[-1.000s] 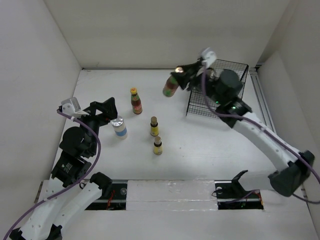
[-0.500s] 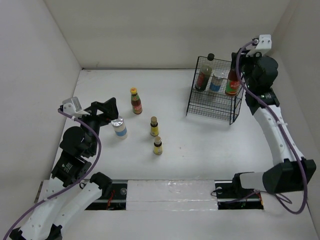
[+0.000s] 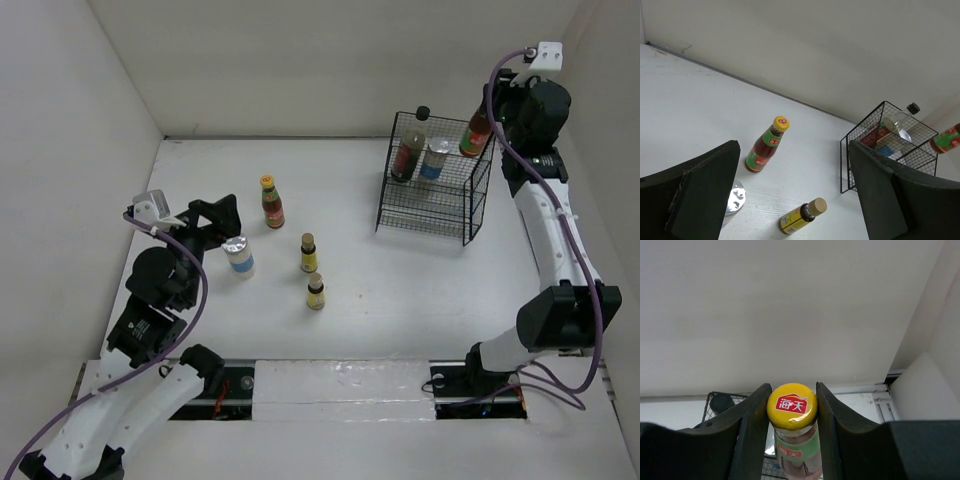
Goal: Organize the condiment bottles
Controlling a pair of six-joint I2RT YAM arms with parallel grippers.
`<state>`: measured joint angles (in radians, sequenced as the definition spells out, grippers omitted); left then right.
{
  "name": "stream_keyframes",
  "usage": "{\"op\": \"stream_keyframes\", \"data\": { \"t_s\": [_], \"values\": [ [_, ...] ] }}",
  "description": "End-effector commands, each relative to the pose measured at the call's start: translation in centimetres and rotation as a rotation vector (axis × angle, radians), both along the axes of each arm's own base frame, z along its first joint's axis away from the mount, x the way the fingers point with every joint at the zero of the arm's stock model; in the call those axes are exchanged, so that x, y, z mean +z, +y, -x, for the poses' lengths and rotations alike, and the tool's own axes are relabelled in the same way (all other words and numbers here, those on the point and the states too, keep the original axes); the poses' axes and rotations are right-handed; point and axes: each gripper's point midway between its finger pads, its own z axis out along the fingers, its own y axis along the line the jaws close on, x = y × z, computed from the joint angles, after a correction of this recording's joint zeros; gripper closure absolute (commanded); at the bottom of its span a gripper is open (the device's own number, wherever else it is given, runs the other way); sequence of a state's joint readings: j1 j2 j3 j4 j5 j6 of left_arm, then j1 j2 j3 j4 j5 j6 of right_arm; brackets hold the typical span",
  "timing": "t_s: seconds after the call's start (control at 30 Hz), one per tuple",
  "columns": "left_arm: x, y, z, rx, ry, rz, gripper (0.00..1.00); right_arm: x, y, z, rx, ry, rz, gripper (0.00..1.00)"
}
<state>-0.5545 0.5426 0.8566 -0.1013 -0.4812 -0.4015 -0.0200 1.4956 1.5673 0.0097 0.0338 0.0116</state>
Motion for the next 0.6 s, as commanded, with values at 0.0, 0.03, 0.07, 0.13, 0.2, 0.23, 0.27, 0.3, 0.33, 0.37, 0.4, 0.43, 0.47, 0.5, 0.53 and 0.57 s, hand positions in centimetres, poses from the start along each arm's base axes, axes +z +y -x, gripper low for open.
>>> {"op": "stream_keyframes", "data": {
  "t_s": [0.0, 0.03, 0.07, 0.13, 0.2, 0.23, 0.27, 0.3, 0.33, 0.37, 0.4, 0.43, 0.47, 0.5, 0.53, 0.57],
  "values": [
    [0.2, -0.2, -0.5, 0.003, -0.015, -0.001, 0.14, 10.3, -1.2, 1.8, -0.026, -0.295, 0.018, 0.85],
    [0.2, -0.2, -0.5, 0.003, -0.015, -0.001, 0.14, 10.3, -1.2, 1.6, -0.026, -0.295, 0.018, 0.85],
    [0.2, -0.2, -0.5, 0.003, -0.015, -0.001, 0.14, 10.4, -1.2, 1.3, -0.026, -0.295, 0.018, 0.85],
    [0.0, -0.3, -0.7, 0.003, -0.007, -0.006, 0.14, 9.5, -1.8, 0.3, -0.044, -0.277, 0.017, 0.85],
    [0.0, -0.3, -0.7, 0.004, -0.007, -0.015, 0.14, 9.1, -2.3, -0.3, -0.053, -0.268, 0.018, 0.85],
    [0.0, -0.3, -0.7, 0.004, -0.007, -0.015, 0.14, 8.6, -2.4, -0.7, -0.053, -0.258, 0.017, 0.85],
    [0.0, -0.3, -0.7, 0.004, -0.007, -0.015, 0.14, 8.0, -2.2, -1.2, -0.044, -0.245, 0.019, 0.85],
    [0.0, -0.3, -0.7, 0.004, -0.007, -0.015, 0.14, 8.0, -2.7, -1.2, -0.053, -0.244, 0.02, 0.85],
    [0.0, -0.3, -0.7, 0.004, -0.007, -0.015, 0.14, 7.6, -2.7, -1.7, -0.054, -0.241, 0.02, 0.85],
    [0.0, -0.3, -0.7, 0.004, -0.007, -0.015, 0.14, 7.2, -2.8, -2.1, -0.054, -0.238, 0.019, 0.85],
    [0.0, -0.3, -0.7, 0.004, -0.007, -0.015, 0.14, 6.8, -2.8, -2.2, -0.054, -0.229, 0.019, 0.85],
    [0.0, -0.3, -0.7, 0.004, -0.007, -0.015, 0.14, 6.1, -2.8, -2.7, -0.053, -0.221, 0.019, 0.85],
    [-0.2, -0.4, -0.8, 0.004, 0.0, -0.02, 0.14, 5.5, -2.8, -3.1, -0.053, -0.211, 0.018, 0.86],
    [-0.2, -0.4, -0.8, 0.004, 0.0, -0.02, 0.14, 5.9, -2.8, -3.0, -0.053, -0.224, 0.019, 0.86],
    [-0.2, -0.4, -0.8, 0.004, 0.0, -0.02, 0.14, 5.3, -3.1, -3.4, -0.051, -0.214, 0.022, 0.86],
    [-0.2, -0.4, -0.8, 0.004, 0.0, -0.02, 0.14, 5.3, -3.1, -3.4, -0.051, -0.214, 0.022, 0.86]
  ]
}}
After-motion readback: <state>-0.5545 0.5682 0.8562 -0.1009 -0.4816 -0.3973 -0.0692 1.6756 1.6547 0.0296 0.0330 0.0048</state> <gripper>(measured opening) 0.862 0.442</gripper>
